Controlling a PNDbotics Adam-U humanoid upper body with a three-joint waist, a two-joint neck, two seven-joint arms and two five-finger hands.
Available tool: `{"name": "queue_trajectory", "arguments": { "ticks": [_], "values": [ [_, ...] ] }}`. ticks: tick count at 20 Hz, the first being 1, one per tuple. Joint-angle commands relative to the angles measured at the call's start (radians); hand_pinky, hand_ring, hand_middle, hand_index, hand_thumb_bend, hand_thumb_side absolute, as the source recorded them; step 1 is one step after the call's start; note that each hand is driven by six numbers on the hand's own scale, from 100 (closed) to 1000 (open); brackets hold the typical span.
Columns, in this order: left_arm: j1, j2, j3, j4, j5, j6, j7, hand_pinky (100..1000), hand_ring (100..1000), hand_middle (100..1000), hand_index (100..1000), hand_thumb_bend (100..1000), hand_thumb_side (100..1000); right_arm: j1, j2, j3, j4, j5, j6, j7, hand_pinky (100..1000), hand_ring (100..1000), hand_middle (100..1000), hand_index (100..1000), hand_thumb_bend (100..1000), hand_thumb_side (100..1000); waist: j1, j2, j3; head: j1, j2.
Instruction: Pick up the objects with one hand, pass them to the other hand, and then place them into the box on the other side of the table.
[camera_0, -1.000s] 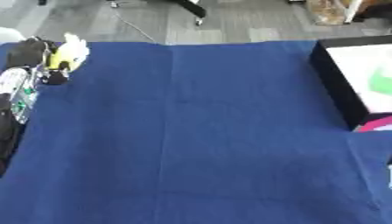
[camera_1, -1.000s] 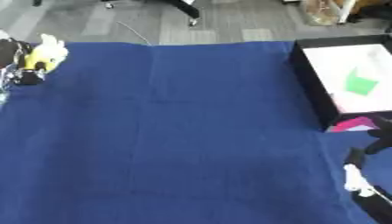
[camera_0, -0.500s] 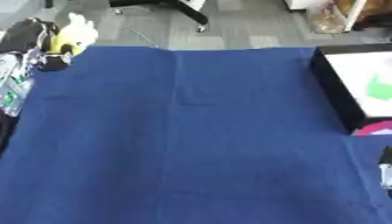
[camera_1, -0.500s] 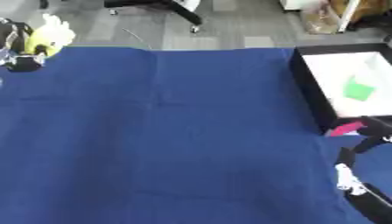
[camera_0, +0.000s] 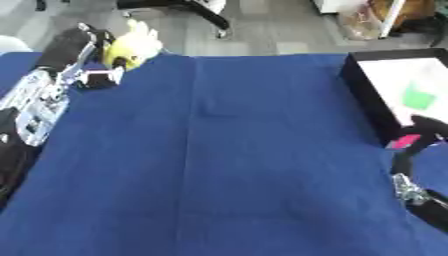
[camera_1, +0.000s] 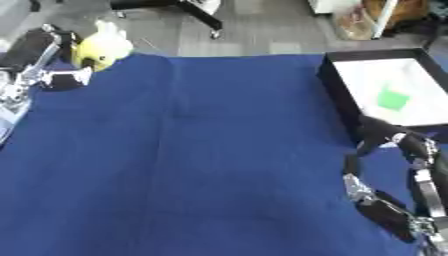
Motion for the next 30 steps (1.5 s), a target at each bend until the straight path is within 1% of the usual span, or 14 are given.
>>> {"name": "queue_trajectory", "arguments": {
  "ticks": [1,3,5,10,13,18,21,22,23,24,25,26,27,30],
  "values": [
    [0.005,-0.017,-0.038,-0.089,0.048,-0.041,-0.041,523,409,296,432,100,172,-0.041,-0.035,0.053,-0.021,-0.022,-0.047,0.038,738,704,441,852,100,100,-0.002,-0.02,0.004,-0.011,0.007],
    [0.02,-0.035,-0.066,-0.137,0.078,-0.038,-0.071,510,407,295,429,100,170,-0.075,-0.041,0.087,-0.021,-0.03,-0.076,0.067,745,712,449,862,100,100,-0.003,-0.02,0.007,-0.015,0.008],
    [0.034,-0.05,-0.097,-0.185,0.108,-0.015,-0.1,499,407,295,429,100,168,-0.112,-0.047,0.109,-0.021,-0.027,-0.106,0.096,752,721,458,874,100,100,-0.003,-0.02,0.01,-0.019,0.009],
    [0.054,-0.081,-0.167,-0.265,0.18,0.054,-0.173,477,407,296,427,100,165,-0.194,-0.065,0.145,-0.021,0.003,-0.178,0.159,776,750,489,905,100,100,-0.001,-0.021,0.018,-0.025,0.014],
    [0.056,-0.095,-0.194,-0.289,0.225,0.099,-0.218,471,408,298,427,100,162,-0.222,-0.077,0.15,-0.021,0.04,-0.223,0.174,792,766,515,922,100,100,-0.001,-0.022,0.021,-0.026,0.015],
    [0.06,-0.102,-0.208,-0.337,0.302,0.177,-0.295,465,407,300,428,100,158,-0.245,-0.094,0.126,-0.021,0.116,-0.301,0.155,819,792,571,945,100,100,-0.002,-0.022,0.022,-0.024,0.014],
    [0.067,-0.101,-0.214,-0.359,0.346,0.218,-0.329,463,408,302,429,100,155,-0.261,-0.102,0.099,-0.021,0.159,-0.344,0.138,861,836,684,973,100,100,-0.002,-0.023,0.021,-0.022,0.016],
    [0.07,-0.1,-0.215,-0.367,0.361,0.23,-0.338,463,409,302,429,100,154,-0.265,-0.105,0.088,-0.021,0.175,-0.359,0.135,869,845,708,979,100,100,-0.002,-0.024,0.02,-0.022,0.016],
    [0.073,-0.099,-0.216,-0.375,0.377,0.241,-0.346,463,409,303,430,100,154,-0.267,-0.107,0.078,-0.021,0.19,-0.375,0.131,893,875,765,993,103,100,-0.002,-0.024,0.02,-0.022,0.016],
    [0.076,-0.098,-0.217,-0.382,0.393,0.251,-0.353,463,410,304,430,100,154,-0.267,-0.109,0.067,-0.021,0.207,-0.391,0.127,902,886,788,999,130,100,-0.001,-0.024,0.02,-0.022,0.017],
    [0.079,-0.096,-0.218,-0.388,0.409,0.259,-0.36,464,411,305,432,100,153,-0.268,-0.112,0.057,-0.021,0.223,-0.407,0.124,924,914,843,1000,180,100,-0.001,-0.024,0.019,-0.021,0.017],
    [0.081,-0.094,-0.22,-0.394,0.425,0.266,-0.366,465,412,306,432,100,153,-0.269,-0.114,0.047,-0.021,0.239,-0.419,0.121,930,923,858,1000,190,100,-0.001,-0.025,0.019,-0.021,0.018],
    [0.083,-0.092,-0.221,-0.399,0.441,0.273,-0.372,465,413,307,433,100,139,-0.27,-0.116,0.04,-0.021,0.255,-0.426,0.116,948,948,900,1000,221,100,-0.001,-0.025,0.018,-0.021,0.019],
    [0.089,-0.083,-0.225,-0.412,0.49,0.29,-0.385,466,412,307,433,100,152,-0.277,-0.119,0.028,-0.021,0.304,-0.426,0.092,973,984,955,1000,261,100,-0.001,-0.026,0.019,-0.022,0.02]
  ]
}}
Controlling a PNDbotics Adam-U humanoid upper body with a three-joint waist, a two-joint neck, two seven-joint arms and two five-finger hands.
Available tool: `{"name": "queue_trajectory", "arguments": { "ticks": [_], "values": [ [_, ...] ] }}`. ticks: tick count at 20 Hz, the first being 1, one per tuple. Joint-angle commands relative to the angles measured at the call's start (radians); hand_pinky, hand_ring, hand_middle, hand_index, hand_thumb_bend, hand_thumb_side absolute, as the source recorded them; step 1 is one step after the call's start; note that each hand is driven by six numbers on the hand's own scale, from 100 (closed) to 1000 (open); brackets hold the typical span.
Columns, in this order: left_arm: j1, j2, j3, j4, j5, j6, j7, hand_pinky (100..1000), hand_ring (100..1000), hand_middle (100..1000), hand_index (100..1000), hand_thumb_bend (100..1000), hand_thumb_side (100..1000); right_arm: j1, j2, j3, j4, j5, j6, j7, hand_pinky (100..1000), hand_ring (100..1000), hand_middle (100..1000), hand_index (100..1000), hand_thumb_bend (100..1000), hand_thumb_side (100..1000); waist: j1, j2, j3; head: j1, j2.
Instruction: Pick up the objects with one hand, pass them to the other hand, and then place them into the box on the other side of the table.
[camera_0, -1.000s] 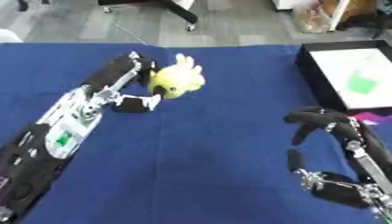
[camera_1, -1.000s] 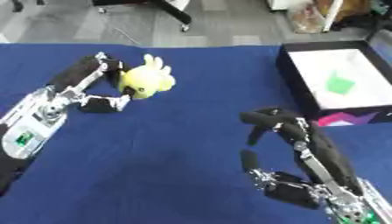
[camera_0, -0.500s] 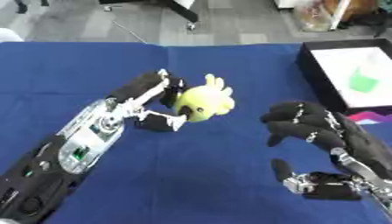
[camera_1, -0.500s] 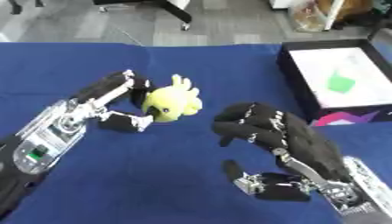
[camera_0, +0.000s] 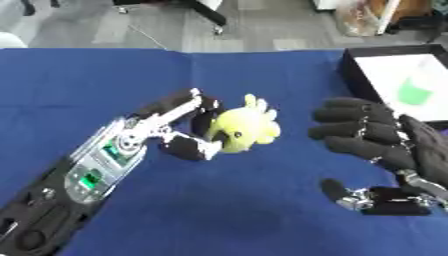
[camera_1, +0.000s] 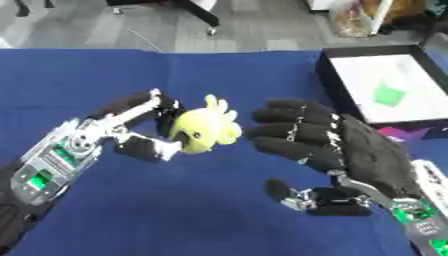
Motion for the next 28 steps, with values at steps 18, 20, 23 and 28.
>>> {"name": "queue_trajectory", "arguments": {
  "ticks": [18,20,23,28],
  "values": [
    [-0.071,0.023,-0.034,-0.077,0.302,0.083,-0.011,465,396,307,434,100,152,-0.062,-0.026,0.06,-0.021,0.3,-0.011,-0.212,975,977,995,1000,292,100,0.002,-0.027,0.009,-0.016,0.011],
    [-0.085,0.02,-0.041,-0.075,0.333,0.093,-0.011,468,405,308,434,100,153,-0.067,-0.03,0.07,-0.021,0.331,-0.018,-0.235,974,976,1000,1000,290,100,0.002,-0.028,0.01,-0.017,0.012],
    [-0.103,0.012,-0.048,-0.068,0.379,0.107,-0.004,469,413,305,433,100,153,-0.075,-0.032,0.086,-0.021,0.377,-0.028,-0.266,973,974,1000,1000,288,100,0.002,-0.028,0.011,-0.019,0.012],
    [-0.127,0.005,-0.067,-0.056,0.452,0.127,-0.009,472,416,306,435,100,153,-0.086,-0.037,0.101,-0.021,0.449,-0.031,-0.316,974,973,1000,1000,297,100,0.001,-0.028,0.012,-0.02,0.014]
  ]
}}
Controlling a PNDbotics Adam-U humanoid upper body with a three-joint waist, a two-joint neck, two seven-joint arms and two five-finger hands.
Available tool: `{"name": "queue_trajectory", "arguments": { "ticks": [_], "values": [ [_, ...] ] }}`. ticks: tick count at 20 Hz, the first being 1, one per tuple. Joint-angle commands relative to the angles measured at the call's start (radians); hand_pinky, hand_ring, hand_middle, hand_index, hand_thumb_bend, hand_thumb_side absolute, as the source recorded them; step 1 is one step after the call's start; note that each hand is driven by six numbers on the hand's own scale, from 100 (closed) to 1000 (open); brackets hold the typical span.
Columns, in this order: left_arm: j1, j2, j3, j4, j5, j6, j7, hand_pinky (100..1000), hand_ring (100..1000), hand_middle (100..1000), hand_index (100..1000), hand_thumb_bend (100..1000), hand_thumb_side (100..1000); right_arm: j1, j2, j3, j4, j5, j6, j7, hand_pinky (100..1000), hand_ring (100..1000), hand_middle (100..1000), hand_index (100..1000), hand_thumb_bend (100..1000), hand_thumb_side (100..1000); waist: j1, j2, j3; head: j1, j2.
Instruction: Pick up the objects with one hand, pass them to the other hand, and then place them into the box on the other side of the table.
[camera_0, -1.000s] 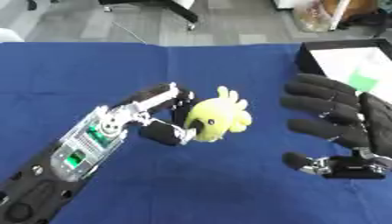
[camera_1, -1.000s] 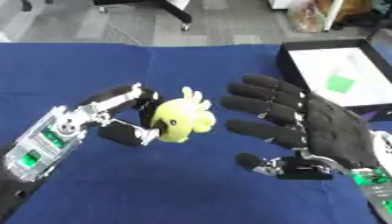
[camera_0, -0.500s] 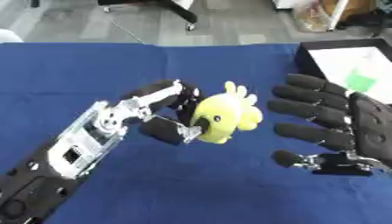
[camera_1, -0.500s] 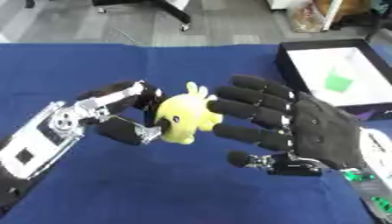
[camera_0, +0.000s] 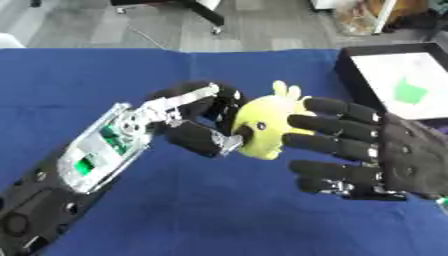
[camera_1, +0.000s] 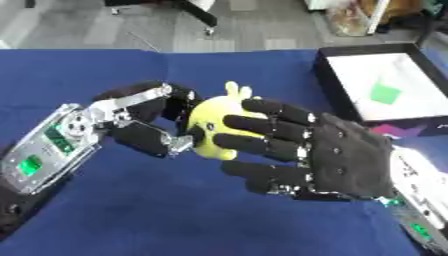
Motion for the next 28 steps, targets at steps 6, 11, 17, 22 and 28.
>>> {"name": "queue_trajectory", "arguments": {
  "ticks": [6,11,17,22,28],
  "values": [
    [-0.04,0.005,-0.028,0.008,0.129,0.041,-0.015,480,423,318,446,100,167,-0.018,-0.035,0.001,-0.021,0.092,-0.03,-0.126,967,958,1000,1000,297,100,0.001,-0.019,-0.001,-0.003,0.004],
    [-0.05,0.022,-0.051,0.001,0.213,0.073,-0.027,486,429,329,455,100,186,-0.014,-0.037,0.005,-0.021,0.108,-0.016,-0.142,941,927,1000,1000,286,100,0.002,-0.018,0.0,-0.003,0.005],
    [-0.054,0.044,-0.069,-0.019,0.306,0.114,-0.001,488,431,335,459,100,197,-0.012,-0.038,0.003,-0.021,0.108,-0.005,-0.15,930,916,995,1000,272,100,0.002,-0.019,0.0,-0.003,0.005],
    [-0.057,0.048,-0.078,-0.048,0.333,0.14,0.024,488,431,333,458,100,202,-0.01,-0.038,0.004,-0.021,0.1,0.002,-0.153,878,863,894,1000,219,100,0.001,-0.019,0.002,-0.003,0.004],
    [-0.06,0.05,-0.085,-0.058,0.349,0.161,0.034,489,432,333,460,100,208,-0.01,-0.037,0.003,-0.021,0.09,0.015,-0.158,838,819,810,972,157,100,0.001,-0.02,0.002,-0.001,0.004]
  ]
}}
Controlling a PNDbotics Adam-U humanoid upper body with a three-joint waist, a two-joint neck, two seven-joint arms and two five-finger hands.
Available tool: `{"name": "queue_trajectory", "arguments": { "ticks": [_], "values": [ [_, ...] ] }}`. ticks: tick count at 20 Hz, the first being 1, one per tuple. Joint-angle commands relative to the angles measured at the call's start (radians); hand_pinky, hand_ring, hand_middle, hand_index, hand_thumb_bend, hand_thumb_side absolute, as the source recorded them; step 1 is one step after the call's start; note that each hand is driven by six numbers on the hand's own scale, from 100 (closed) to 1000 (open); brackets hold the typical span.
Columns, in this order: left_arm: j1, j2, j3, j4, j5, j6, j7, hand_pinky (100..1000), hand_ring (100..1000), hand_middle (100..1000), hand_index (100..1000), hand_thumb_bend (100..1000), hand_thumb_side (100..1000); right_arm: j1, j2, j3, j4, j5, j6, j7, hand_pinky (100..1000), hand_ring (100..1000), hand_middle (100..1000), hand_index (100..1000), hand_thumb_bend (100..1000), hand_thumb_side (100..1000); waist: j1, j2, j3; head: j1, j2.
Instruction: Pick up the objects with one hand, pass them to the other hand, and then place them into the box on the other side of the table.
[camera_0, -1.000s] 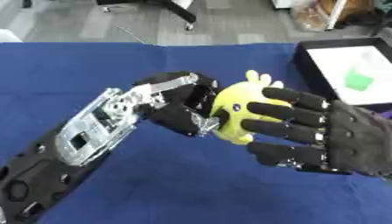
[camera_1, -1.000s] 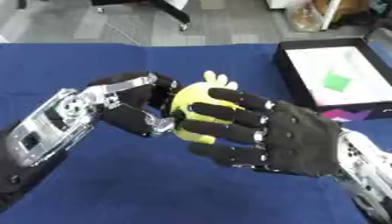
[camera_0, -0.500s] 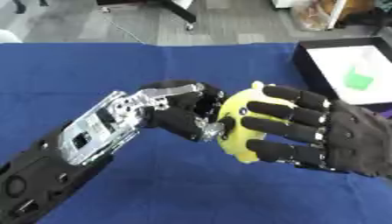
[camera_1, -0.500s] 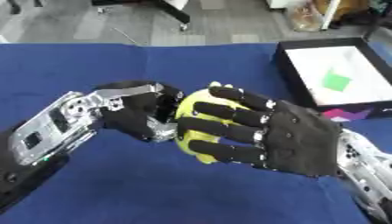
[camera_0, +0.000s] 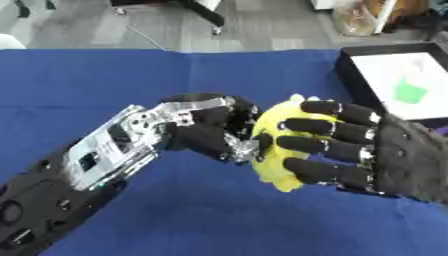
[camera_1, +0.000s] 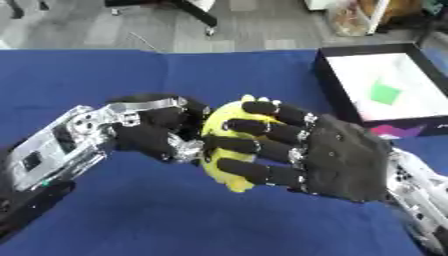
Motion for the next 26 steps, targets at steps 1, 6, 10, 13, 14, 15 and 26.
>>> {"name": "queue_trajectory", "arguments": {
  "ticks": [1,6,10,13,14,15,26],
  "values": [
    [-0.023,0.019,0.001,-0.017,0.01,0.012,0.005,489,431,333,460,100,210,-0.011,-0.021,-0.009,-0.021,-0.01,-0.065,-0.076,837,819,809,969,153,100,0.0,-0.019,0.0,0.0,0.004],
    [-0.023,0.019,-0.008,-0.011,0.023,0.024,0.014,489,430,328,460,100,216,-0.012,-0.019,-0.01,-0.021,-0.022,-0.061,-0.079,815,799,765,941,115,100,0.001,-0.021,-0.002,0.0,0.005],
    [-0.022,0.018,-0.018,0.0,0.04,0.034,0.025,488,424,325,460,100,222,-0.016,-0.014,-0.015,-0.021,-0.033,-0.049,-0.084,811,796,752,933,106,100,0.002,-0.021,-0.004,0.001,0.006],
    [-0.022,0.016,-0.027,0.008,0.06,0.042,0.037,488,420,325,463,100,231,-0.017,-0.011,-0.02,-0.021,-0.033,-0.035,-0.082,811,797,756,932,111,100,0.003,-0.022,-0.004,0.001,0.008],
    [-0.022,0.016,-0.029,0.01,0.066,0.044,0.041,489,422,327,464,100,235,-0.016,-0.011,-0.021,-0.021,-0.03,-0.028,-0.08,813,799,759,934,111,100,0.004,-0.022,-0.005,0.002,0.008],
    [-0.022,0.016,-0.031,0.011,0.072,0.047,0.045,490,423,328,465,100,237,-0.015,-0.011,-0.022,-0.021,-0.025,-0.022,-0.076,817,801,767,935,117,100,0.004,-0.022,-0.005,0.002,0.009],
    [-0.027,0.016,-0.031,-0.008,0.066,0.067,0.07,521,430,338,477,100,246,-0.002,-0.012,-0.017,-0.021,0.007,-0.021,-0.017,871,847,881,995,225,100,0.005,-0.029,-0.006,0.0,0.01]
  ]
}}
